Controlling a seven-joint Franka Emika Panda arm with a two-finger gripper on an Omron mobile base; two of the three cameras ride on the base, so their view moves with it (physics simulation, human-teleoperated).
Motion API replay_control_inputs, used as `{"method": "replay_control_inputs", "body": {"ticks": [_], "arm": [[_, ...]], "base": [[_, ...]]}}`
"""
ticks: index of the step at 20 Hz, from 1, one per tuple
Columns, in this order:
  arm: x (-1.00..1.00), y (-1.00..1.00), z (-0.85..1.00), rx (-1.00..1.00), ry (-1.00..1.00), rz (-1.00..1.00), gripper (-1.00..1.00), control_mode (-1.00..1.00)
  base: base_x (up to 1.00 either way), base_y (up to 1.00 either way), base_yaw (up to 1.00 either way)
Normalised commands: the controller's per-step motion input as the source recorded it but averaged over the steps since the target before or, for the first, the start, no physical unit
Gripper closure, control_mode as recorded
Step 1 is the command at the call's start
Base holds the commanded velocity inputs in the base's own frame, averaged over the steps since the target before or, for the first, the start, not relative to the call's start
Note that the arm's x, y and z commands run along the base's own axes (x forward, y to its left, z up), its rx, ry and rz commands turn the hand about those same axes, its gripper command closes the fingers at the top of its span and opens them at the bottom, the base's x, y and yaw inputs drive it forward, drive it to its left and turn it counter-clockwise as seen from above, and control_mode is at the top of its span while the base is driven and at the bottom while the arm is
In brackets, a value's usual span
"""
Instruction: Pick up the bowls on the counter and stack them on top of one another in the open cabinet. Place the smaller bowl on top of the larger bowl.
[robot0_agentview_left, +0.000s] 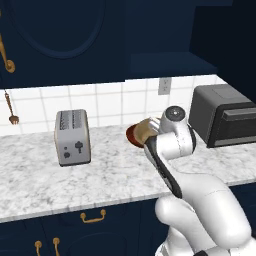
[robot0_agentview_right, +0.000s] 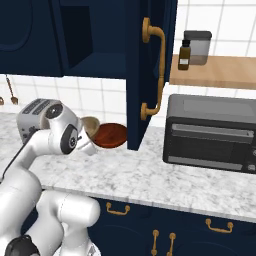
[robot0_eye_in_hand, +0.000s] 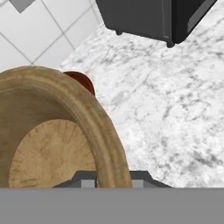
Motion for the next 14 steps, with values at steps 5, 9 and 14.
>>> {"method": "replay_control_inputs", "body": {"ticks": [5, 9, 14], "arm": [[0.42, -0.11, 0.0, 0.15, -0.01, 0.0, 1.0, -1.0], [0.59, -0.16, 0.01, 0.06, 0.08, 0.01, 1.0, -1.0], [0.6, -0.13, -0.09, 0.0, 0.09, 0.0, 1.0, -1.0]], "base": [[0.0, 0.0, 0.0], [0.0, 0.0, 0.0], [0.0, 0.0, 0.0]]}}
